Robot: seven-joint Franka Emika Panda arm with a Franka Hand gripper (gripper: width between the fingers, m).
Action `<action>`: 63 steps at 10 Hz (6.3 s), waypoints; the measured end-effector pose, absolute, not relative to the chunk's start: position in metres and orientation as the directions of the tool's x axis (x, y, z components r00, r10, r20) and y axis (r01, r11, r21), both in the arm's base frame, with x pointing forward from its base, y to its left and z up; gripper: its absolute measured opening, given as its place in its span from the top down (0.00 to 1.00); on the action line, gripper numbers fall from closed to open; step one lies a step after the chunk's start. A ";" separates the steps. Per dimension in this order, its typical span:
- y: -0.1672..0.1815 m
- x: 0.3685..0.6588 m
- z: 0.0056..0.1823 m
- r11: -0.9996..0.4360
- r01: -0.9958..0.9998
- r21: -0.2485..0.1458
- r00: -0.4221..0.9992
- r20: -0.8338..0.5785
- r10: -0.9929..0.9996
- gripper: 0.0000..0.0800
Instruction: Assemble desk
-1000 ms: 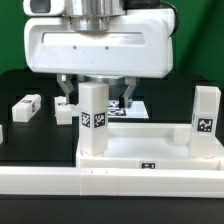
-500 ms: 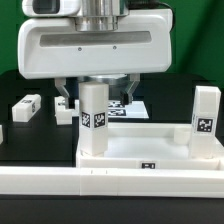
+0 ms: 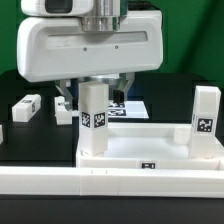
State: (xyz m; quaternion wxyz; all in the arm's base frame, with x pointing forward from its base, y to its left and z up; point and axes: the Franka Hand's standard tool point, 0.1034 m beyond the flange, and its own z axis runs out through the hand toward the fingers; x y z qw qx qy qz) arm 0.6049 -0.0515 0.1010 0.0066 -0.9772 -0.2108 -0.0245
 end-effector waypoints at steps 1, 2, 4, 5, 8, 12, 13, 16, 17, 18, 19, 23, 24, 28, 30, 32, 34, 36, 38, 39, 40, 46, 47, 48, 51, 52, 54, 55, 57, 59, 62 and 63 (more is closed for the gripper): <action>-0.051 0.605 0.101 -0.912 0.411 -0.003 0.910 0.051 0.411 0.44; -0.052 0.605 0.101 -0.912 0.411 -0.002 0.911 0.051 0.410 0.64; -0.052 0.605 0.101 -0.922 0.387 -0.004 0.921 0.051 0.387 0.64; -0.053 0.605 0.101 -0.923 0.385 -0.006 0.922 0.050 0.384 0.64; -0.054 0.604 0.101 -0.989 0.145 -0.029 0.988 0.050 0.143 0.64; -0.056 0.604 0.099 -0.979 -0.195 -0.058 0.979 0.048 -0.198 0.64; -0.057 0.604 0.099 -0.949 -0.308 -0.061 0.949 0.046 -0.311 0.64; -0.057 0.603 0.098 -0.793 -0.605 -0.069 0.794 0.023 -0.608 0.64; -0.057 0.603 0.098 -0.710 -0.700 -0.075 0.711 0.013 -0.703 0.64; -0.057 0.604 0.098 -0.619 -0.782 -0.077 0.621 0.004 -0.784 0.64; -0.057 0.603 0.098 -0.553 -0.829 -0.078 0.555 -0.003 -0.832 0.64; -0.057 0.604 0.098 -0.534 -0.841 -0.082 0.537 -0.011 -0.844 0.52; -0.057 0.604 0.099 -0.563 -0.822 -0.083 0.566 -0.008 -0.824 0.35; -0.057 0.606 0.102 -0.858 -0.509 -0.068 0.859 0.023 -0.511 0.19; -0.058 0.606 0.102 -0.953 -0.298 -0.060 0.953 0.038 -0.301 0.19; -0.057 0.606 0.102 -0.994 -0.096 -0.045 0.994 0.048 -0.098 0.19; -0.052 0.607 0.101 -0.997 0.064 -0.035 0.997 0.053 0.062 0.19; -0.053 0.606 0.101 -0.976 0.215 -0.010 0.975 0.050 0.215 0.19; -0.055 0.606 0.101 -0.964 0.267 -0.006 0.962 0.052 0.266 0.19; -0.055 0.606 0.101 -0.964 0.266 -0.006 0.963 0.052 0.265 0.36; -0.055 0.606 0.101 -0.964 0.266 -0.006 0.963 0.052 0.265 0.36; -0.059 0.606 0.101 -0.999 0.025 -0.045 0.998 0.057 0.023 0.64; -0.059 0.606 0.101 -0.996 -0.072 -0.056 0.996 0.054 -0.075 0.64; -0.059 0.606 0.101 -0.982 -0.179 -0.063 0.982 0.048 -0.182 0.64; -0.061 0.606 0.101 -0.887 -0.455 -0.081 0.889 0.028 -0.458 0.64; -0.061 0.606 0.101 -0.846 -0.526 -0.084 0.848 0.021 -0.530 0.64; -0.060 0.605 0.101 -0.731 -0.677 -0.093 0.734 -0.008 -0.679 0.64; -0.060 0.603 0.101 -0.652 -0.753 -0.087 0.656 -0.029 -0.754 0.64; -0.059 0.603 0.101 -0.562 -0.823 -0.084 0.566 -0.042 -0.823 0.64; -0.058 0.603 0.100 -0.441 -0.894 -0.080 0.445 -0.056 -0.894 0.56; -0.057 0.602 0.099 -0.523 -0.849 -0.079 0.527 -0.051 -0.848 0.23; -0.054 0.600 0.098 -0.567 -0.821 -0.067 0.571 -0.055 -0.819 0.20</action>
Offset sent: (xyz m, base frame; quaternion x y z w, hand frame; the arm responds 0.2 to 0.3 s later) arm 0.0000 0.0000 0.0000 0.0000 0.0000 0.0650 0.9979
